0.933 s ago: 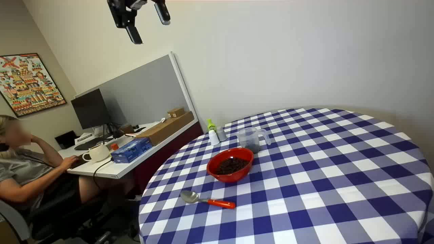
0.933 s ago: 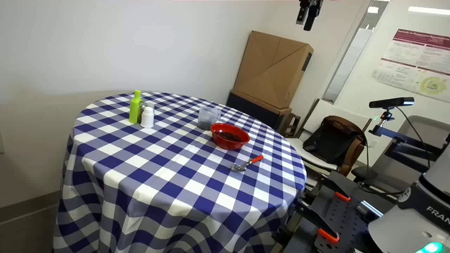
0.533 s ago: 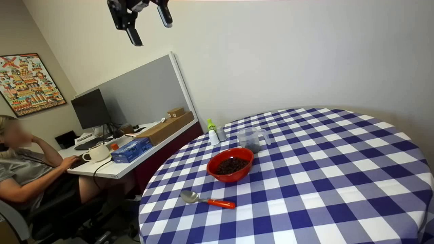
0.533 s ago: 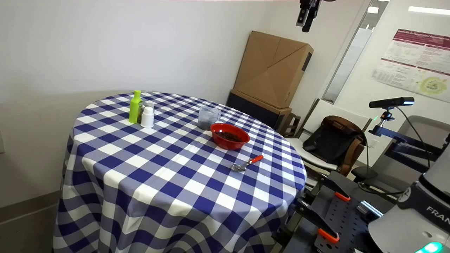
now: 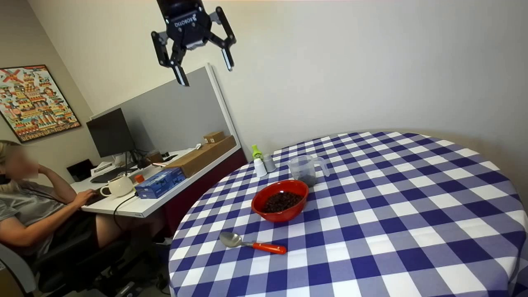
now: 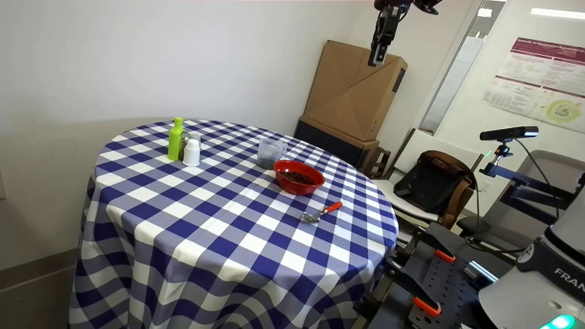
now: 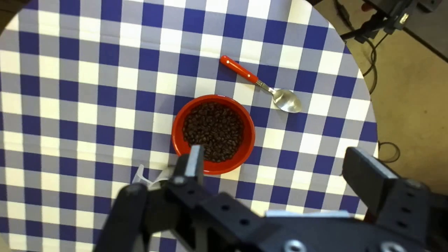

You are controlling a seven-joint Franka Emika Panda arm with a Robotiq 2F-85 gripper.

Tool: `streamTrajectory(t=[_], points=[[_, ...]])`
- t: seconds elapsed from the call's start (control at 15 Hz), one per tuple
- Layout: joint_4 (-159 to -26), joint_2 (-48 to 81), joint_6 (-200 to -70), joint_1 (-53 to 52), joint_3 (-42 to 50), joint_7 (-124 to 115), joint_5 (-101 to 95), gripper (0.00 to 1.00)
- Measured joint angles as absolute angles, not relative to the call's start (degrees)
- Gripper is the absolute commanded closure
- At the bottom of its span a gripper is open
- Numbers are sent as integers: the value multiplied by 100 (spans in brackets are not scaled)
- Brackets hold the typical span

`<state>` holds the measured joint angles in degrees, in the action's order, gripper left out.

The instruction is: Transfer a spoonful of contents from the orange bowl to the transparent jar

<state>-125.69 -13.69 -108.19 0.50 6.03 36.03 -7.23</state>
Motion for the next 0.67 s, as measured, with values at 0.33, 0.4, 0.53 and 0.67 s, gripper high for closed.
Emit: streamTrajectory(t=[0.33,0.4,0.53,0.67], points=[[-12884,-760,-11317,-43,564,4912,-719,0],[-12940,-650,-11376,-51,535,5158,-726,0],[-13044,-470,-11442,-55,455,5614,-788,0],[-13135,-348,-11474,-57,371,5991,-966,0]])
